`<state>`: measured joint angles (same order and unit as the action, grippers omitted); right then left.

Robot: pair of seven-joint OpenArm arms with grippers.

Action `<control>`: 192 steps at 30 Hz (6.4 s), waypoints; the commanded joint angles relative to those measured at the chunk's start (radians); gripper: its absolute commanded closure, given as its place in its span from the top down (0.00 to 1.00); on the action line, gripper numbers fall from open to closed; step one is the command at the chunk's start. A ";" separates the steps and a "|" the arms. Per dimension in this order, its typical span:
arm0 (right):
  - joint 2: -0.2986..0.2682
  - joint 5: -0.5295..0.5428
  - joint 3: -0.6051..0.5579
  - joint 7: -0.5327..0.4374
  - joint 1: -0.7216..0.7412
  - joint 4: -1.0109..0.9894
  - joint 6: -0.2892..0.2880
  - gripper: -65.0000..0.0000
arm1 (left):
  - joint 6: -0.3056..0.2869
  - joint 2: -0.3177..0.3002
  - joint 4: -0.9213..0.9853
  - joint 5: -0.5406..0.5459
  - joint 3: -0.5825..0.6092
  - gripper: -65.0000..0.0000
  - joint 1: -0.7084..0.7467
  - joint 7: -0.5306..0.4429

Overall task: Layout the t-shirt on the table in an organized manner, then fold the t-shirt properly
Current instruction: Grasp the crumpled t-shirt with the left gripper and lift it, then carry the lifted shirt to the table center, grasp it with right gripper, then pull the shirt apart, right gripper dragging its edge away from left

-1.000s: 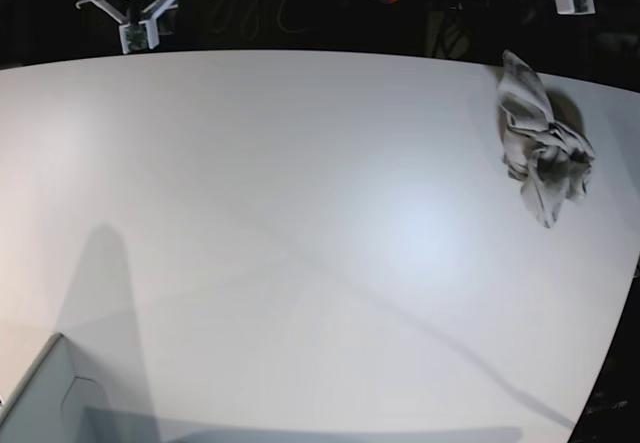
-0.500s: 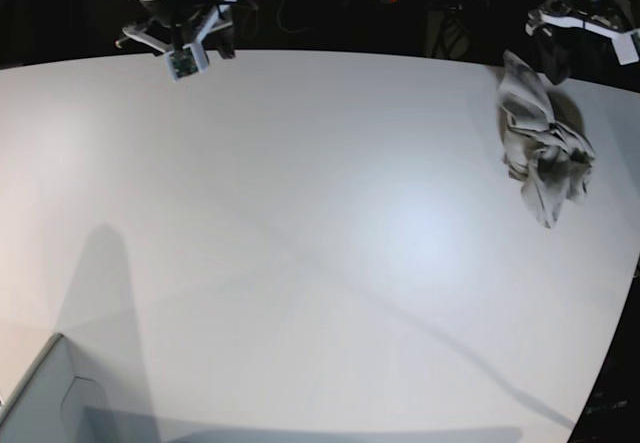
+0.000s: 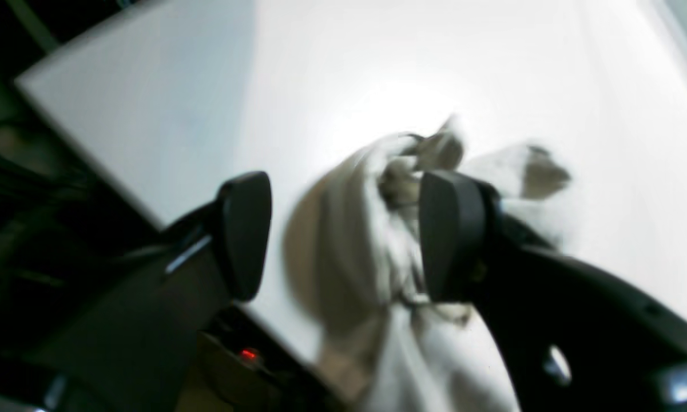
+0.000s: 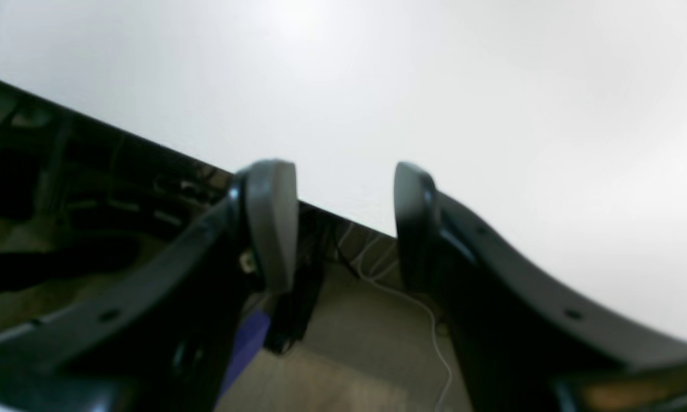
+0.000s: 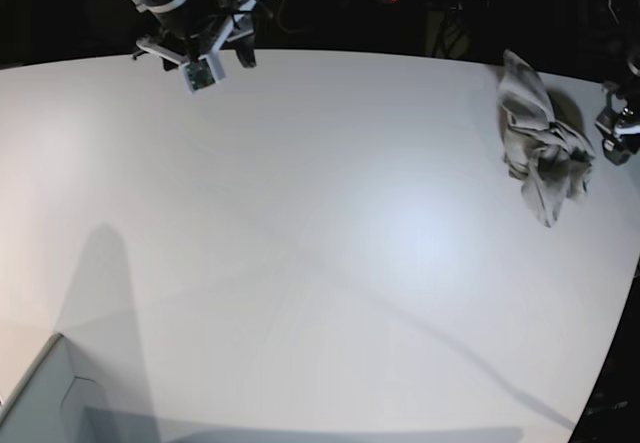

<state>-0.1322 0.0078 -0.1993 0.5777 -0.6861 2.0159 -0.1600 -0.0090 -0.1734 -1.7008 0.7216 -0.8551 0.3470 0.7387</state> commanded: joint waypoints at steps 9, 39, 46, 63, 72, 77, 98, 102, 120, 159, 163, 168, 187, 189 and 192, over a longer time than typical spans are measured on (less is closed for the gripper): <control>-0.001 0.002 0.001 0.061 0.045 0.015 -0.011 0.43 | 0.004 -0.018 0.152 -0.092 0.027 0.51 -0.124 0.003; 0.006 0.007 0.002 0.061 0.380 0.015 -0.135 0.44 | -0.191 0.257 -0.052 -0.267 0.402 0.00 -0.162 0.130; 0.088 0.005 0.004 0.061 0.449 0.009 -0.303 0.61 | -0.200 0.213 0.044 -0.267 0.489 0.00 -0.161 0.129; 0.159 0.007 -0.171 0.058 0.495 -0.169 -0.304 0.72 | -0.202 0.217 0.061 -0.260 0.495 0.00 -0.142 0.129; 0.157 0.007 -0.182 0.061 0.550 -0.266 -0.304 0.72 | -0.202 0.216 0.061 -0.260 0.580 0.00 -0.121 0.127; 0.159 0.005 -0.182 0.060 0.570 -0.307 -0.303 0.72 | -0.202 0.214 0.061 -0.260 0.577 0.00 -0.119 0.127; 0.159 0.007 -0.127 0.060 0.592 -0.387 -0.306 0.00 | -0.202 0.213 0.063 -0.264 0.572 0.00 -0.121 0.127; 0.145 0.007 -0.085 0.051 0.593 -0.324 -0.306 0.00 | -0.202 0.197 0.063 -0.260 0.540 0.00 -0.121 0.126; 0.102 0.007 0.295 0.052 0.699 -0.143 -0.306 0.00 | -0.204 0.150 0.055 -0.259 0.339 0.00 -0.162 0.077; 0.096 0.002 0.616 0.052 0.480 -0.197 -0.306 0.00 | -0.199 0.125 0.239 0.010 0.251 0.37 -0.388 0.081; 0.102 0.005 0.726 0.051 0.457 -0.228 -0.306 0.00 | -0.193 0.122 0.284 0.010 0.288 0.37 -0.418 0.074; 0.099 0.007 0.795 0.020 0.434 -0.231 -0.307 0.00 | -0.193 0.124 0.410 0.010 0.288 0.38 -0.495 0.074; 0.099 0.005 0.794 0.006 0.424 -0.234 -0.309 0.00 | -0.191 0.199 0.741 0.008 0.581 0.52 -0.648 -0.210; 0.099 0.005 0.794 0.006 0.424 -0.234 -0.309 0.00 | -0.191 0.196 0.796 0.008 0.676 0.52 -0.676 -0.302; 0.098 0.005 0.794 0.008 0.424 -0.234 -0.309 0.00 | -0.191 0.185 0.910 0.008 0.779 0.52 -0.716 -0.391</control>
<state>-0.0223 0.0051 0.5919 0.6056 -0.2646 1.7660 -0.4576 -0.1902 0.0181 -0.7704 0.7185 -0.0704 -0.3305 0.3660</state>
